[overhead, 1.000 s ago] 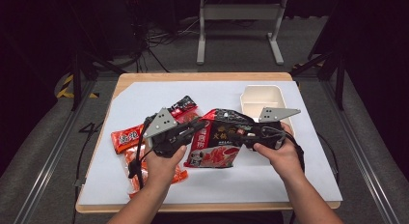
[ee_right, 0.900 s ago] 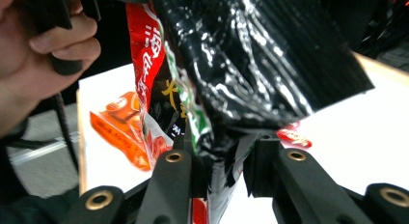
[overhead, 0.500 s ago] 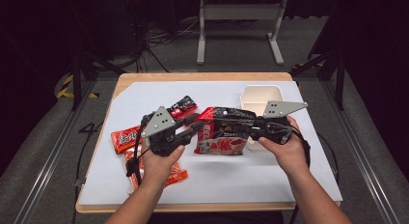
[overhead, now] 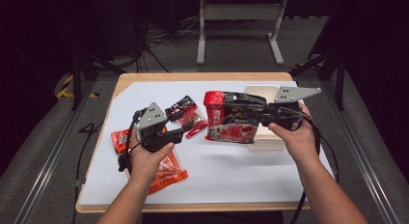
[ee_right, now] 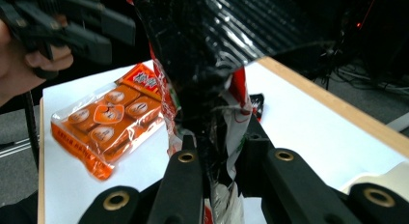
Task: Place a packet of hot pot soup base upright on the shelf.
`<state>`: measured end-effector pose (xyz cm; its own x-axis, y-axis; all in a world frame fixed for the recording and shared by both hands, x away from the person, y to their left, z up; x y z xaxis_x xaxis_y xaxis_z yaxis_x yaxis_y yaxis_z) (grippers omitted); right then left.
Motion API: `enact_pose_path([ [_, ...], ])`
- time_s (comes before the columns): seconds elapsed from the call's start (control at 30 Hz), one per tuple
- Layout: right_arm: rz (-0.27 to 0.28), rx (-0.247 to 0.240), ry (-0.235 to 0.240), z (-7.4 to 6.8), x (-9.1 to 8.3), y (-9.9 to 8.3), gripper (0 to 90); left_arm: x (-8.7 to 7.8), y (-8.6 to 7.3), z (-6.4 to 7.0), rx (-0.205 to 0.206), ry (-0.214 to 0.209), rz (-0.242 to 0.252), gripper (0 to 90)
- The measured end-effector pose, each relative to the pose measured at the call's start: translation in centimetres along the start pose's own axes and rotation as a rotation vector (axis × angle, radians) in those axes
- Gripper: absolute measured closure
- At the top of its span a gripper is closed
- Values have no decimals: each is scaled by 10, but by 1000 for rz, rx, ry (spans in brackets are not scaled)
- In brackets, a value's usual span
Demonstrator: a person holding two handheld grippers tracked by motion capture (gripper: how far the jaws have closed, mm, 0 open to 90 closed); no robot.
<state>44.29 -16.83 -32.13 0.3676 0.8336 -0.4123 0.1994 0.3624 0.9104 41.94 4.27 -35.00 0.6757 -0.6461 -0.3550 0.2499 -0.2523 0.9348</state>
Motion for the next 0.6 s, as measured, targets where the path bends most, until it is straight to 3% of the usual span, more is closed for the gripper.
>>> enact_pose_path([
  [0.2,25,12,-14,15,-13,13,822,2,-7,-6,-4,8,-34,500],
  [0.6,46,1,-70,47,-32,29,821,-6,-15,-16,-23,45,-45,483],
])
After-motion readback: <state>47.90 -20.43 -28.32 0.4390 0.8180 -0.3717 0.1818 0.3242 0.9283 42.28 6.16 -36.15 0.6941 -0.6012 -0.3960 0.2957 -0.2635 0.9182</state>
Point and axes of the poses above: each handheld gripper's, and its own axes: x roughly forward along the jaws, y roughly out of its top, z roughly to its right, the point moved 10 cm from there along x, roughly forward along the jaws, and after that the axes turned 7 degrees about y, right-handed, at the moved point
